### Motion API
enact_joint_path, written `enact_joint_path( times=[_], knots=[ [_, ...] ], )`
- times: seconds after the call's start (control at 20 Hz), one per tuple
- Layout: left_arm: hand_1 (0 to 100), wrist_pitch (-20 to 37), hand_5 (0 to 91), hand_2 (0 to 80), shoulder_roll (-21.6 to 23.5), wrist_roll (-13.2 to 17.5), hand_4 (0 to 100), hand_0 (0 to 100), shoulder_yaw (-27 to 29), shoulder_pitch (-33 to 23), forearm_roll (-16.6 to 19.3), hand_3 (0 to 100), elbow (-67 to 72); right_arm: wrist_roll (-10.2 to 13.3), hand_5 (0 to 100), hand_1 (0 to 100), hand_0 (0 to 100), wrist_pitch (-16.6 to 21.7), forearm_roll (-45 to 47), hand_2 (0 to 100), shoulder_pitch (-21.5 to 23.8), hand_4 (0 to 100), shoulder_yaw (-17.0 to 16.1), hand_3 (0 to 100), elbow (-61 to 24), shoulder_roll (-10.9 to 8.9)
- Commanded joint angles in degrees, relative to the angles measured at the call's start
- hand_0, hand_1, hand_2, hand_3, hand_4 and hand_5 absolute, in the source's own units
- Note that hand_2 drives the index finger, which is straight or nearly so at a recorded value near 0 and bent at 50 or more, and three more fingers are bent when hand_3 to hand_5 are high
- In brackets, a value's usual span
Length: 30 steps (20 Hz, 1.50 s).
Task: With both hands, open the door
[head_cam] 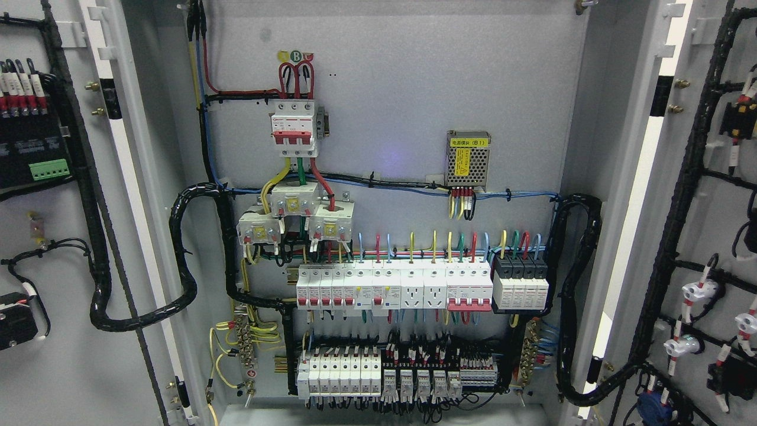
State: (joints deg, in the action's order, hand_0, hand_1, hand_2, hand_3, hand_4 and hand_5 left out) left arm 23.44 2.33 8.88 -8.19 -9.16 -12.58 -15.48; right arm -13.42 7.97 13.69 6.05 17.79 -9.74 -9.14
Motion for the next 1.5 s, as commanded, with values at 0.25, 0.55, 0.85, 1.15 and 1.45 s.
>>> enact_joint_path(
  times=[0.25,0.55,0.85,1.15,1.45],
  knots=[
    [0,-19.6,0.0,0.0,-4.3,-0.1,0,0,1.1,3.7,0.0,0,15.6,1.3,0,0,39,-1.9,-6.8,0,-1.3,0,0.3,0,10.3,6.77],
    [0,-21.7,0.0,0.0,-4.2,-0.3,0,0,2.2,4.9,0.4,0,15.4,1.2,0,0,39,-1.8,-6.8,0,-1.3,0,-0.2,0,10.0,6.60],
    [0,-23.5,0.0,0.0,-4.3,-0.3,0,0,1.5,4.9,0.4,0,15.2,0.8,0,0,39,-1.8,-6.8,0,-1.3,0,-0.3,0,9.6,6.68],
    [0,-22.9,0.0,0.0,-4.3,-0.1,0,0,1.3,5.6,-0.2,0,15.0,0.8,0,0,39,-1.8,-6.8,0,-1.5,0,-0.2,0,9.6,6.68],
    [0,-22.9,0.0,0.0,-4.3,-0.1,0,0,1.6,5.6,-0.1,0,15.0,0.8,0,0,39,-1.8,-6.8,0,-1.6,0,-0.3,0,9.6,6.68]
  ],
)
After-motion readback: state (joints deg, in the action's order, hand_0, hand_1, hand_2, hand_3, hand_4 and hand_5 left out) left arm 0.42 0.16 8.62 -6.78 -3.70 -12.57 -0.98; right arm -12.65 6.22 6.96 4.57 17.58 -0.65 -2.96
